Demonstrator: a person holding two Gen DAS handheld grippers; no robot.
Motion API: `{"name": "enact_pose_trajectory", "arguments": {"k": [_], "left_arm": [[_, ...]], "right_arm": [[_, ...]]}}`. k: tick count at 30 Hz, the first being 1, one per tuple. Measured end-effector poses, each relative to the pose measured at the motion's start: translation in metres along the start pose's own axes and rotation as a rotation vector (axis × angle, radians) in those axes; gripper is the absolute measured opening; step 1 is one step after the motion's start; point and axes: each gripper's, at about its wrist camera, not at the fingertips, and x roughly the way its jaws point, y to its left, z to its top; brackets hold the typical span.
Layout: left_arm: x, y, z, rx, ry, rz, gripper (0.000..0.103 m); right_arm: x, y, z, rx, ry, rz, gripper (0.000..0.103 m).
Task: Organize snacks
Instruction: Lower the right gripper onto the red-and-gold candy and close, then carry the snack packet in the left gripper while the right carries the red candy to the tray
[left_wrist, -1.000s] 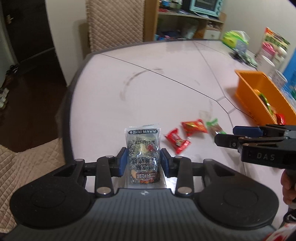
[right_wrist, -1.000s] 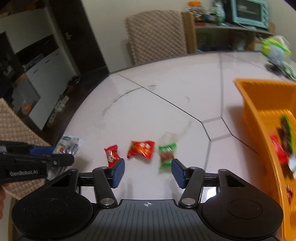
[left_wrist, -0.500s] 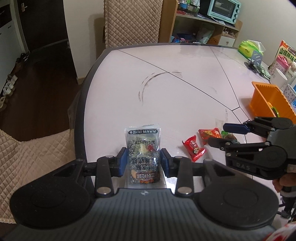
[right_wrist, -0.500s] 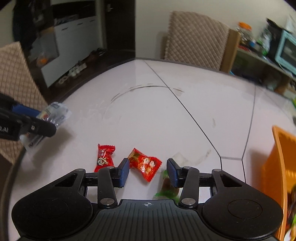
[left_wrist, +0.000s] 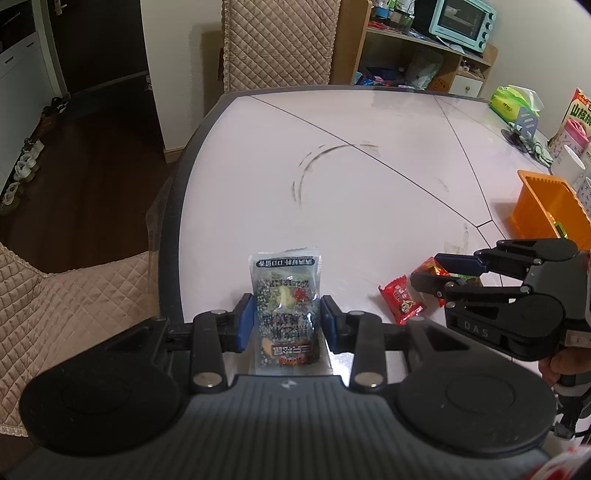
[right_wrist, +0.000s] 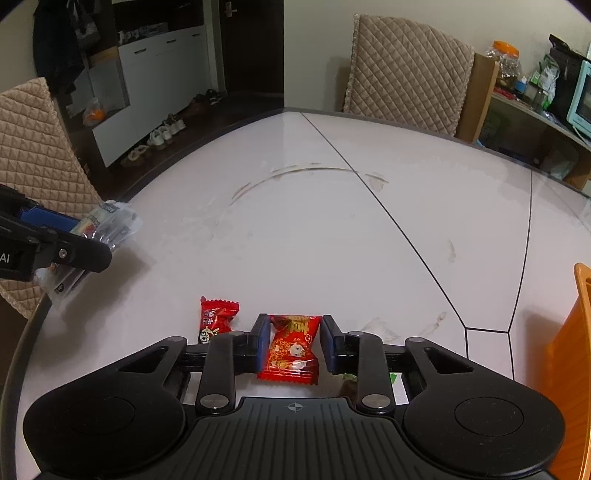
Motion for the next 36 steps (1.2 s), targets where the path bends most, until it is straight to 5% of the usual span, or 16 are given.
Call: {"name": "enact_pose_trajectory", "arguments": {"k": [12, 36], "left_arm": [[-0.009, -0.002, 0.001, 0.006, -0.016, -0.012, 0.034], [-0.067, -0.048, -0.026, 0.09, -0.064, -0.133, 0.034]], "right_arm": [[-0.018, 0.0, -0.005, 0.078, -0.017, -0.01, 0.024], [-0.143, 0.011, -0.039, 0.289, -0.139, -0.005, 0.024]]}}
